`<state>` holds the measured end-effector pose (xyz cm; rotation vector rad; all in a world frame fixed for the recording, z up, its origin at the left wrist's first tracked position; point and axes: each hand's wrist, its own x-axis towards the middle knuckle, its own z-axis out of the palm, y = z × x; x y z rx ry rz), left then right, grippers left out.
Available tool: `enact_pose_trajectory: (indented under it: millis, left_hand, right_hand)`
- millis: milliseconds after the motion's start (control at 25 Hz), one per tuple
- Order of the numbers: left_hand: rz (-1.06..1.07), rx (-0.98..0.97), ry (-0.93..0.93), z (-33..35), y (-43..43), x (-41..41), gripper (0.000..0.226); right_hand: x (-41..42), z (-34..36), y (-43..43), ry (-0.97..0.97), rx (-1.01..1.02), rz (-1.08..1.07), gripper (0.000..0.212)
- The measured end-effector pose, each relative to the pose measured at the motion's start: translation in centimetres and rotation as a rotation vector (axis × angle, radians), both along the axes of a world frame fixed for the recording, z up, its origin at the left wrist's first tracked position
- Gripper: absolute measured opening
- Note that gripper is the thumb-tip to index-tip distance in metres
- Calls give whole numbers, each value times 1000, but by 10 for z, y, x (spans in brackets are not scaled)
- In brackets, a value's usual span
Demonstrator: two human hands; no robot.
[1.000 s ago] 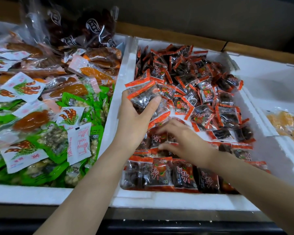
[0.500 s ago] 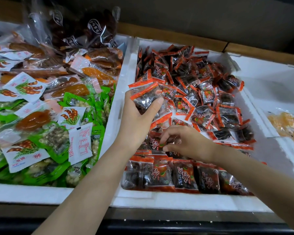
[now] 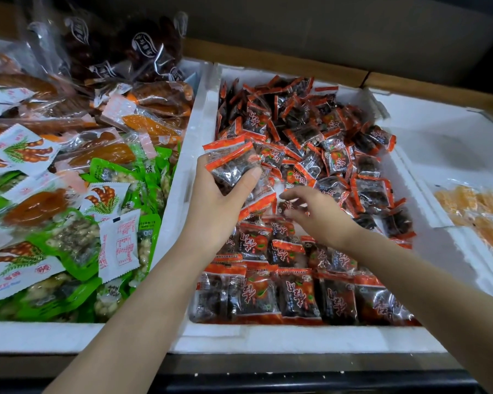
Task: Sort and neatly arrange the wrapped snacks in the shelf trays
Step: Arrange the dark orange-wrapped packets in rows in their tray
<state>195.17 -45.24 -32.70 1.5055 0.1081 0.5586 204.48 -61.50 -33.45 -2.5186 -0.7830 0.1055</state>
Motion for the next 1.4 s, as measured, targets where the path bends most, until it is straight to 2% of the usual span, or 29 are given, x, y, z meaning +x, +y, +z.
enact_pose_trajectory:
  millis: [120,200,280,320,400,520,600,640,760,880,960,1040,1120,1240,1400]
  left_hand:
    - [-3,7,4,0,0,1,41]
    - [-1,5,6,-1,1,2,43]
    - [5,15,3,-2,1,2,45]
    - [9,16,1,-2,0,2,47]
    - [11,16,3,-2,0,2,46]
    - [19,3,9,-2,0,2,41]
    - [16,4,6,-1,0,1,40]
    - [14,7,3,-1,0,1,39]
    - [14,6,-2,0,-1,0,35]
    - [10,3,1,0,-1,0,36]
    - [11,6,4,1,-2,0,37]
    - [12,12,3,1,-2,-1,37]
    - [19,8,3,1,-2,0,37]
    - [19,4,2,1,-2,0,36]
    - [11,13,5,0,-2,0,36]
  right_hand:
    - [11,-1,-11,128,-85,32,27]
    - [6,-1,-13,147,-238,135,45]
    - [0,-6,-14,69,-374,184,66]
    - [-2,-8,-14,21,-419,190,69]
    - [-4,-10,-14,-51,-390,203,57]
    - [-6,-3,-17,-229,-173,120,22]
    - [-12,0,-21,-422,-55,72,13]
    - [-16,0,-23,-436,-79,115,17]
    - [-25,-2,-27,-170,-260,253,45]
    - [-15,-5,-27,-100,-196,180,43]
    - [-11,-6,-23,12,-233,126,59]
    - [-9,-8,-20,114,-241,163,62]
    - [-9,-4,-18,97,-235,215,61]
    - [6,0,-15,-41,-146,60,55]
    - [35,-5,-4,73,-271,-70,58]
